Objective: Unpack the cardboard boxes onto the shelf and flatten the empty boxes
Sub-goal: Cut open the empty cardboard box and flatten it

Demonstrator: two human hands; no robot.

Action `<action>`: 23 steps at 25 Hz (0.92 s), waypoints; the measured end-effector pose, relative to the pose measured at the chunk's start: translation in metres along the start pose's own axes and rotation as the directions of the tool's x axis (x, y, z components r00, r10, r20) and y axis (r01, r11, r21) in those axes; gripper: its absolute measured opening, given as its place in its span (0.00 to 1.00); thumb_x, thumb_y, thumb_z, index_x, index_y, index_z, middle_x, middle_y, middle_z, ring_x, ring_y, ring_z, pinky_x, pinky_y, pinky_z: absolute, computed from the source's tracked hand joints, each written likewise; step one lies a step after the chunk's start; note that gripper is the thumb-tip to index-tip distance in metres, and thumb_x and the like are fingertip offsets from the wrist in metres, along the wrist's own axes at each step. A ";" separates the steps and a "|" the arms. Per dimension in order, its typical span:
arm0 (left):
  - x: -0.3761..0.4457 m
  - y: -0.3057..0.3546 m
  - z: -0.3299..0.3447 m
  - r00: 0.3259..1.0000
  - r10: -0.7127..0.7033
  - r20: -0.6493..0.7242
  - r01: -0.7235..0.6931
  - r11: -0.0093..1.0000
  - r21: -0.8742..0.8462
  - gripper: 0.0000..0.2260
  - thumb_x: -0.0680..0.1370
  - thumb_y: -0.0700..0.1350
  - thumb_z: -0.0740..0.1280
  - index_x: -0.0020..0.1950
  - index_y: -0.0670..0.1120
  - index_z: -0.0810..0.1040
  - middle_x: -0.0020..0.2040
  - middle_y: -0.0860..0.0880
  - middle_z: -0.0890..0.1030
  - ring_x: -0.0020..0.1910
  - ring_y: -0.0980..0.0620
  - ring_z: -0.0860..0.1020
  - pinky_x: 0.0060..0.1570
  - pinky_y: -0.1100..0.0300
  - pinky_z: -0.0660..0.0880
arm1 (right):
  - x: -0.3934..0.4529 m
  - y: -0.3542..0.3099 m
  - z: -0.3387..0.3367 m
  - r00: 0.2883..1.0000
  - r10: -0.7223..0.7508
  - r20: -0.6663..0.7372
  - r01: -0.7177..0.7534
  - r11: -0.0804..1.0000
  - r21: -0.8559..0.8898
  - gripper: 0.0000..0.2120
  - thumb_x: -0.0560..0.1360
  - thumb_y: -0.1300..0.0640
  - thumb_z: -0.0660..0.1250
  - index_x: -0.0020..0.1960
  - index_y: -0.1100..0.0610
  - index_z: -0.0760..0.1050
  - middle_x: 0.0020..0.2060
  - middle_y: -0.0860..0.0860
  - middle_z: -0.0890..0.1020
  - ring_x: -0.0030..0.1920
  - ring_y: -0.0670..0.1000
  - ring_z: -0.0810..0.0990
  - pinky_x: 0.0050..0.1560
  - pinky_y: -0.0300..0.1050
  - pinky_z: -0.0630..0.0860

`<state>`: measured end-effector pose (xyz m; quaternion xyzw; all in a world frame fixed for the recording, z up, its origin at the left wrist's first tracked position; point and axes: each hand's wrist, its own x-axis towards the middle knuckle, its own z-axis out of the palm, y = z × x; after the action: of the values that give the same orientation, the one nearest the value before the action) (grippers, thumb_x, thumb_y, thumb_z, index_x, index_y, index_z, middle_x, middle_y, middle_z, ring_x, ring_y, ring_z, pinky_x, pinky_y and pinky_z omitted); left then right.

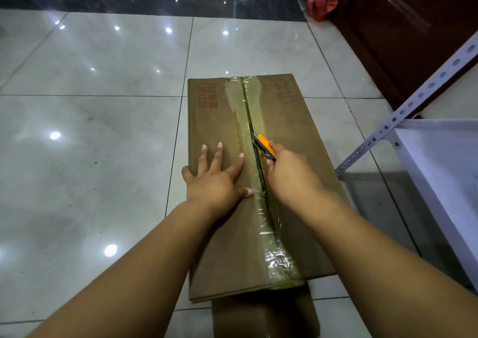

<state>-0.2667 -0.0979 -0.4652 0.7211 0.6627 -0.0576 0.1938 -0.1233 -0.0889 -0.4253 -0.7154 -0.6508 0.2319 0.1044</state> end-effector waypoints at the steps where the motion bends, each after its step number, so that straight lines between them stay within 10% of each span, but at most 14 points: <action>1: 0.001 0.001 0.001 1.000 0.010 -0.009 -0.010 1.000 0.007 0.30 0.75 0.68 0.56 0.75 0.66 0.49 0.79 0.50 0.38 0.76 0.43 0.34 0.69 0.34 0.44 | 0.003 0.000 0.000 1.000 -0.003 0.000 0.003 1.000 -0.005 0.19 0.81 0.57 0.56 0.71 0.50 0.65 0.54 0.60 0.79 0.55 0.63 0.77 0.46 0.47 0.71; 13: -0.015 0.018 0.005 0.996 -0.068 -0.057 0.074 0.992 0.100 0.22 0.80 0.63 0.48 0.75 0.65 0.53 0.79 0.50 0.46 0.76 0.40 0.40 0.67 0.29 0.41 | -0.040 0.010 -0.024 0.995 -0.022 0.096 0.031 0.995 -0.091 0.15 0.78 0.59 0.59 0.64 0.51 0.71 0.52 0.57 0.80 0.48 0.59 0.77 0.44 0.45 0.73; 23: -0.065 0.025 0.006 1.000 0.009 -0.003 -0.009 0.996 0.084 0.25 0.80 0.60 0.55 0.76 0.59 0.56 0.79 0.50 0.49 0.77 0.43 0.49 0.72 0.44 0.49 | -0.065 0.021 -0.016 0.995 -0.031 0.090 0.043 0.990 -0.135 0.17 0.79 0.61 0.58 0.67 0.52 0.68 0.52 0.57 0.80 0.46 0.58 0.75 0.41 0.43 0.68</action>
<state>-0.2487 -0.1620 -0.4435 0.7316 0.6568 -0.0832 0.1626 -0.0999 -0.1534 -0.4081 -0.6978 -0.6823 0.2160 0.0306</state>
